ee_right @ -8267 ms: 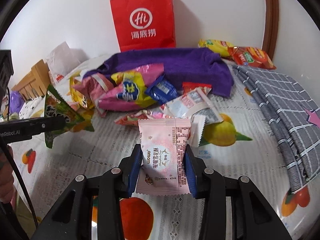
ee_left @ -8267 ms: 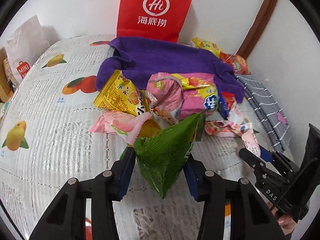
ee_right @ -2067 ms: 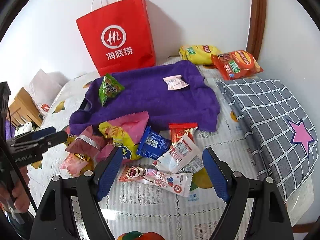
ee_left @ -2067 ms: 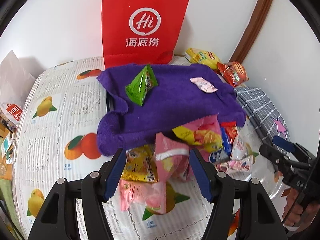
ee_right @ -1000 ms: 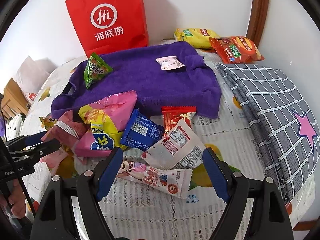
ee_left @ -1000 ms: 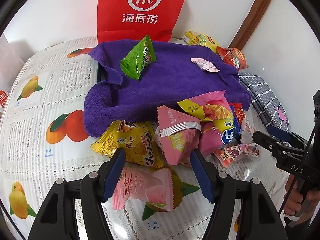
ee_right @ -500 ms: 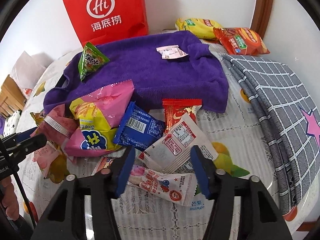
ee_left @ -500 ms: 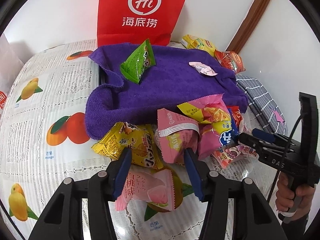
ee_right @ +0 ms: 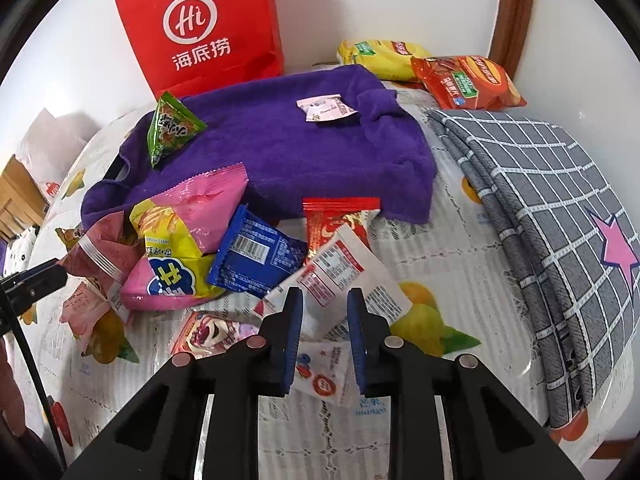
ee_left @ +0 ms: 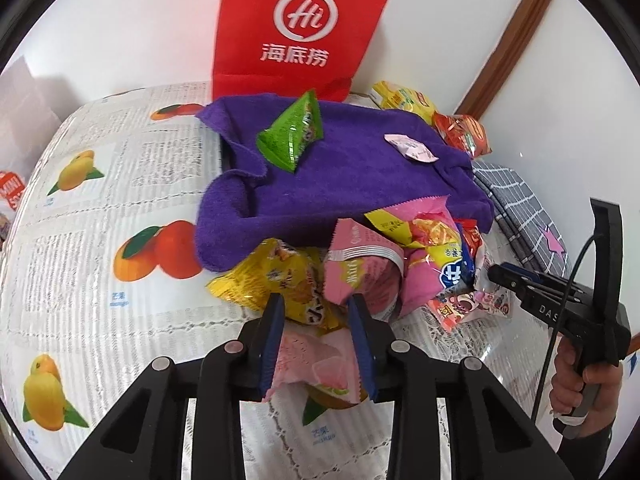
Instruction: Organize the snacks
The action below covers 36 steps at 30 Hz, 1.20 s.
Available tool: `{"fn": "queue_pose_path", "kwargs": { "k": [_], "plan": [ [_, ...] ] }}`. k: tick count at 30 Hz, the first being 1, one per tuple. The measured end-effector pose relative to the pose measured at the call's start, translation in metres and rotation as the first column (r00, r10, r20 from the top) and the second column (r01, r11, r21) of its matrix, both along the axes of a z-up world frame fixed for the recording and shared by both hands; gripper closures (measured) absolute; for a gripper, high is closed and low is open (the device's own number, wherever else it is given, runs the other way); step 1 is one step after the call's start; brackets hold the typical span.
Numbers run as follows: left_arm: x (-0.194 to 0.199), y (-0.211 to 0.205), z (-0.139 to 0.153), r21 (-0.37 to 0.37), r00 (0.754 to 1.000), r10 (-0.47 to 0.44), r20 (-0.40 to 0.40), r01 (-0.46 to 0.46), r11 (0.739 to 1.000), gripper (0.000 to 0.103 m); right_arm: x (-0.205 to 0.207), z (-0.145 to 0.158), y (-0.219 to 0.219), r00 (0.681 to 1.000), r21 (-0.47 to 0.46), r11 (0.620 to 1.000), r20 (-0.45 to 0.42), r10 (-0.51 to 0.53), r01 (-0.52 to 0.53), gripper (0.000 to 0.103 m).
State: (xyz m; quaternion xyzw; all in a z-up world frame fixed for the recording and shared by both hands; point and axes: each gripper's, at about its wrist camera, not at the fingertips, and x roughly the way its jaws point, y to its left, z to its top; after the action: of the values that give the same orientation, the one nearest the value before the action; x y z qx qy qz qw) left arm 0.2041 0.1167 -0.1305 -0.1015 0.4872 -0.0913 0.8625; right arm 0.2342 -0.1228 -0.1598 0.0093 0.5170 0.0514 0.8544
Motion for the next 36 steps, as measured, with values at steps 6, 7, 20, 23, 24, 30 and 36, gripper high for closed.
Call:
{"fn": "queue_pose_path", "kwargs": {
  "k": [6,7,20,23,24,30,36],
  "plan": [
    [-0.004,0.008,0.005,-0.005,1.000,0.027,-0.008,-0.027,1.000,0.072,-0.004,0.003,-0.009,1.000,0.027,1.000,0.005,0.004,-0.004,0.061],
    [-0.004,0.008,0.006,-0.003,0.999,0.031,-0.008,-0.031,1.000,0.072,-0.004,0.004,-0.010,1.000,0.035,0.999,0.008,0.003,-0.003,0.058],
    [-0.007,0.004,0.011,0.010,0.999,0.045,-0.024,-0.045,0.999,0.062,0.022,-0.019,-0.002,0.999,0.116,0.993,-0.035,0.000,0.004,0.025],
    [-0.008,0.009,0.011,0.012,0.998,0.057,-0.025,-0.057,0.998,0.060,0.027,-0.024,-0.003,1.000,0.078,0.997,-0.022,0.009,-0.007,0.024],
    [-0.008,0.011,0.011,0.010,0.998,0.060,-0.026,-0.060,0.998,0.060,0.027,-0.025,-0.003,1.000,0.068,0.998,-0.019,0.018,-0.016,0.025],
    [-0.009,0.023,0.008,0.013,0.995,0.091,-0.039,-0.091,0.996,0.060,0.014,-0.018,-0.014,0.997,0.041,0.997,0.018,0.072,-0.073,0.040],
    [-0.012,0.028,0.004,0.000,0.992,0.113,-0.054,-0.113,0.994,0.060,0.002,-0.013,-0.031,0.997,0.047,0.996,0.023,0.078,-0.079,0.043]
  ]
}}
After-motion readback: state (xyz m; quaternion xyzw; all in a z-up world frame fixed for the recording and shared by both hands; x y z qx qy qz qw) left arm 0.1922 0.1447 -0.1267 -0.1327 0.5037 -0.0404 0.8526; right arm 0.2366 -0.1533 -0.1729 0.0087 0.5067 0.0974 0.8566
